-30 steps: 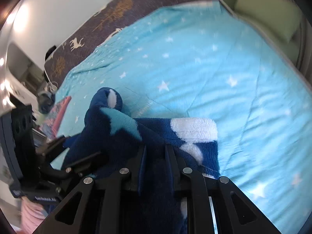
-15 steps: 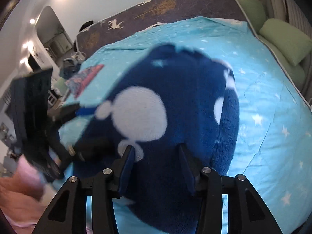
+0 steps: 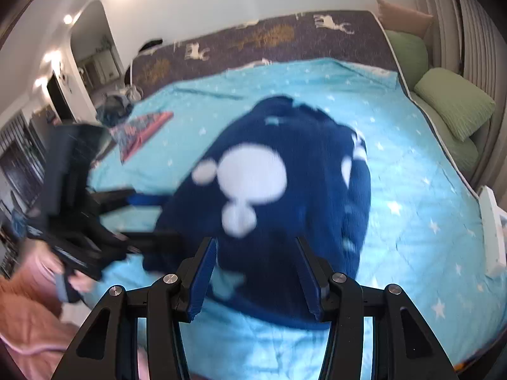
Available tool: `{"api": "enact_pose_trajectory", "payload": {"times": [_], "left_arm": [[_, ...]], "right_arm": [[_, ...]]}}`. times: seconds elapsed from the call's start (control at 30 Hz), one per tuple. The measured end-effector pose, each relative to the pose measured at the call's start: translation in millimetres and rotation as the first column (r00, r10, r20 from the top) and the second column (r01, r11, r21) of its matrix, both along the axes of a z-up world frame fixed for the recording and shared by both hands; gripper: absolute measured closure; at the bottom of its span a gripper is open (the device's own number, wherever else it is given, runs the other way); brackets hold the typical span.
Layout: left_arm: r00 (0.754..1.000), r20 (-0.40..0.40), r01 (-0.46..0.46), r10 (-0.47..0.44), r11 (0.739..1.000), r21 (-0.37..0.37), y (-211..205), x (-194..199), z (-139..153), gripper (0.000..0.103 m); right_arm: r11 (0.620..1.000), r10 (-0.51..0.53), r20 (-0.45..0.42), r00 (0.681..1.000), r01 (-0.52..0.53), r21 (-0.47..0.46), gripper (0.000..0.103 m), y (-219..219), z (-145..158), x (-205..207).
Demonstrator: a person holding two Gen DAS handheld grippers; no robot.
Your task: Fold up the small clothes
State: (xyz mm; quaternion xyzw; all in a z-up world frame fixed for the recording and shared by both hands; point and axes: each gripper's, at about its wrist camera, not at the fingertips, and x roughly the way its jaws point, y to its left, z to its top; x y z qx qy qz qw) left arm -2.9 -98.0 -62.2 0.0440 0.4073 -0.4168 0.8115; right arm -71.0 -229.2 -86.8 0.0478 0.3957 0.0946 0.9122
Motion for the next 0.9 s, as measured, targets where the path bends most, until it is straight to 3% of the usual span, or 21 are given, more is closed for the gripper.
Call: {"api": "enact_pose_trajectory", "payload": {"times": [0.03, 0.1, 0.13, 0.17, 0.2, 0.27, 0.33, 0.43, 0.5, 0.57, 0.6, 0.7, 0.9], "left_arm": [[0.999, 0.04, 0.002, -0.005, 0.998, 0.065, -6.8, -4.9, -8.3, 0.003], [0.999, 0.036, -0.022, 0.016, 0.983, 0.181, -15.0, -1.1, -34.4, 0.001], [0.999, -0.022, -0.024, 0.028, 0.982, 0.186, -17.6, 5.9, -51.1, 0.0], [0.993, -0.113, -0.023, 0.04, 0.99, 0.142, -15.4, 14.9, -64.2, 0.0], [0.988, -0.141, -0.043, 0.058, 0.994, 0.103, -11.4, 20.1, -67.2, 0.0], [0.993, -0.11, -0.033, 0.044, 0.995, 0.097, -9.8, 18.4, -56.4, 0.001], [0.998, -0.06, -0.007, 0.013, 0.994, 0.105, -8.4, 12.2, -41.8, 0.002], [0.999, 0.041, 0.022, -0.026, 0.996, 0.087, -0.1, -0.6, -11.7, 0.002], [0.997, 0.064, 0.028, -0.031, 0.998, 0.053, 6.1, 4.8, -0.5, 0.002], [0.998, 0.053, 0.02, -0.02, 1.0, 0.003, 11.6, 17.7, 12.3, 0.002], [0.999, 0.047, 0.003, -0.003, 1.0, -0.009, 13.5, 26.3, 13.9, 0.002], [0.996, -0.003, -0.093, 0.093, 0.996, 0.008, 7.4, 65.6, 12.9, 0.002], [0.963, -0.249, -0.128, 0.101, 0.988, -0.092, 7.0, 119.7, -19.4, 0.002]], "right_arm": [[1.0, -0.006, -0.025, 1.0, 0.005, -0.011, 0.052, 0.3, -6.2, 1.2], [1.0, -0.023, -0.108, 0.994, 0.023, -0.01, 0.052, -1.4, -35.2, 6.0], [0.999, -0.032, -0.119, 0.992, 0.031, -0.007, 0.052, -1.6, -48.7, 10.1], [0.999, -0.042, -0.115, 0.993, 0.04, -0.019, 0.051, 0.6, -58.4, 12.8], [0.998, -0.05, -0.106, 0.993, 0.045, -0.05, 0.05, 5.1, -60.8, 12.8], [0.995, -0.037, -0.081, 0.996, 0.029, -0.097, 0.046, 13.7, -52.1, 8.2], [0.997, 0.0, -0.075, 0.997, -0.005, -0.078, 0.044, 11.7, -43.3, 2.4], [0.999, 0.025, -0.027, 0.999, -0.024, 0.043, 0.041, -13.5, -15.1, -7.4], [0.993, 0.003, 0.059, 0.998, -0.01, 0.12, 0.015, -36.0, 4.1, -9.9], [0.982, -0.025, 0.112, 0.993, 0.004, 0.189, 0.006, -60.4, 17.9, -5.6], [0.975, -0.027, 0.102, 0.994, 0.004, 0.22, 0.0, -72.0, 18.9, 3.2], [0.955, -0.032, -0.008, 0.999, 0.033, 0.294, 0.0, -97.2, 7.4, 40.4], [0.876, 0.021, -0.17, 0.985, 0.064, 0.478, 0.0, -112.7, -36.0, 96.7]]}}
